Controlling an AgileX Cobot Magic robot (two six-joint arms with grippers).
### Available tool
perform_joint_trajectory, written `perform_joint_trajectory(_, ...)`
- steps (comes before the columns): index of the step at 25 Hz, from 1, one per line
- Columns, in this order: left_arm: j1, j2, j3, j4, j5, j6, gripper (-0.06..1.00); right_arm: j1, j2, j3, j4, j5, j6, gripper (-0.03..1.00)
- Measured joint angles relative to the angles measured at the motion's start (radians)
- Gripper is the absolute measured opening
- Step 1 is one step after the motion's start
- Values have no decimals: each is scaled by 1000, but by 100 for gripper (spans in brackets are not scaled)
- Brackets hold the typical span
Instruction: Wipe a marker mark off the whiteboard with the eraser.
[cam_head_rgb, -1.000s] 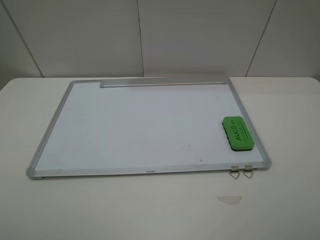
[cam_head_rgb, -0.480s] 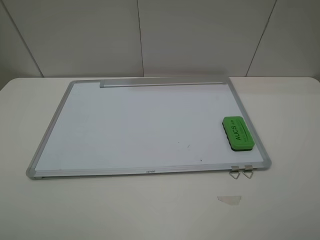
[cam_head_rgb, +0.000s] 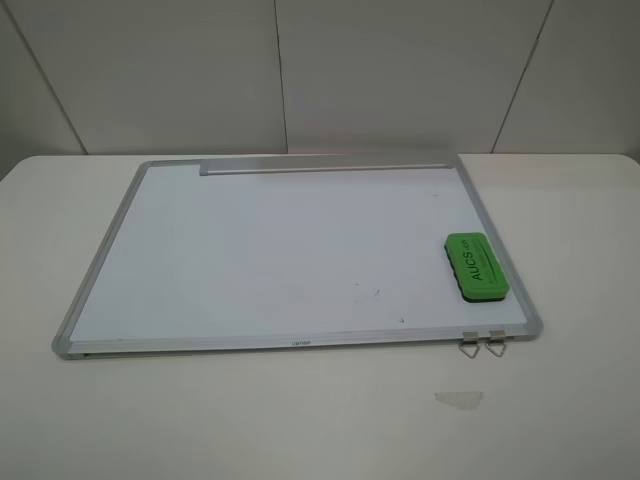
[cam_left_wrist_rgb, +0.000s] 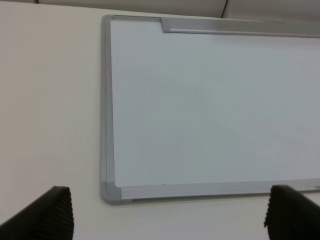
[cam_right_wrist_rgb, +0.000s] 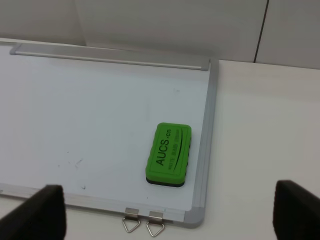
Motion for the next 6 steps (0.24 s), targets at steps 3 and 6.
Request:
perform_joint_trajectory(3,0,0,0,0,0,0,78,0,0,0,0,0,0,83)
perform_joint_trajectory(6,0,0,0,0,0,0,78,0,0,0,0,0,0,83)
